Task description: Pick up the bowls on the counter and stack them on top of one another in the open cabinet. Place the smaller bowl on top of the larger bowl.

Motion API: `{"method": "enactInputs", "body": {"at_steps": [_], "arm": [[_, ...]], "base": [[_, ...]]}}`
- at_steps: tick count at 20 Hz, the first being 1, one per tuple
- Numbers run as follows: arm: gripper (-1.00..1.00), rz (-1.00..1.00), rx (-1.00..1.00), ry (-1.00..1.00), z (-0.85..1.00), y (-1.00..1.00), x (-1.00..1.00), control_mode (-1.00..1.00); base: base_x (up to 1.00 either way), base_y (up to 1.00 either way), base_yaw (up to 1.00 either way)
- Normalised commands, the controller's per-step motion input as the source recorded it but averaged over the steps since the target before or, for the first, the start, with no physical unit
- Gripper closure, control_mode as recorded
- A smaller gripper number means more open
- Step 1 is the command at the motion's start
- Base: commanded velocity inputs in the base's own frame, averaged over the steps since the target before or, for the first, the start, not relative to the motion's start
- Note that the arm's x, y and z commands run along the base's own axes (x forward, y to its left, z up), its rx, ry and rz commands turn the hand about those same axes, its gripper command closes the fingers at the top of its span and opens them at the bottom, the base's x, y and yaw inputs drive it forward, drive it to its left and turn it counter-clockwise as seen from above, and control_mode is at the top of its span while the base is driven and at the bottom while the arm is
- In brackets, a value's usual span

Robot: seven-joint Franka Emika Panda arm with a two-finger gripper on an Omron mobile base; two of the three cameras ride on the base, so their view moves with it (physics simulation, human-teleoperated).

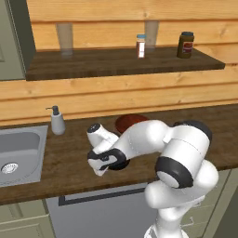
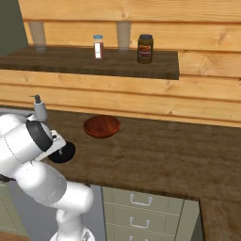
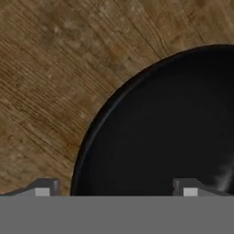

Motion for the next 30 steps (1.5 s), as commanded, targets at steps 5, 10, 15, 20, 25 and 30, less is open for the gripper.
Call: {"method": "enactInputs", "body": {"at_steps": [5,10,15,20,25,30], "arm": [[1.0,0.02,0.0,-0.03,-0.02,-0.04,0.0,-1.0],[1.0,0.13,-0.01,-0.14,0.13,-0.29,-0.01,-1.0],[1.0,0.28,-0.01,-0.36,0.73,-0.66,-0.01,-1.0],[1.0,0.31,-0.03,-0.32,0.78,-0.77,0.28,-1.0],[1.0,0.11,0.02,0.03,0.36,-0.63,1.0,-1.0],[1.0,0.0,0.06,0.12,-0.01,-0.38,0.97,-1.0]], "base": [[0.0,0.0,0.0],[0.0,0.0,0.0],[0.0,0.0,0.0],[0.0,0.0,0.0],[0.0,0.0,0.0],[0.0,0.0,0.0]]}}
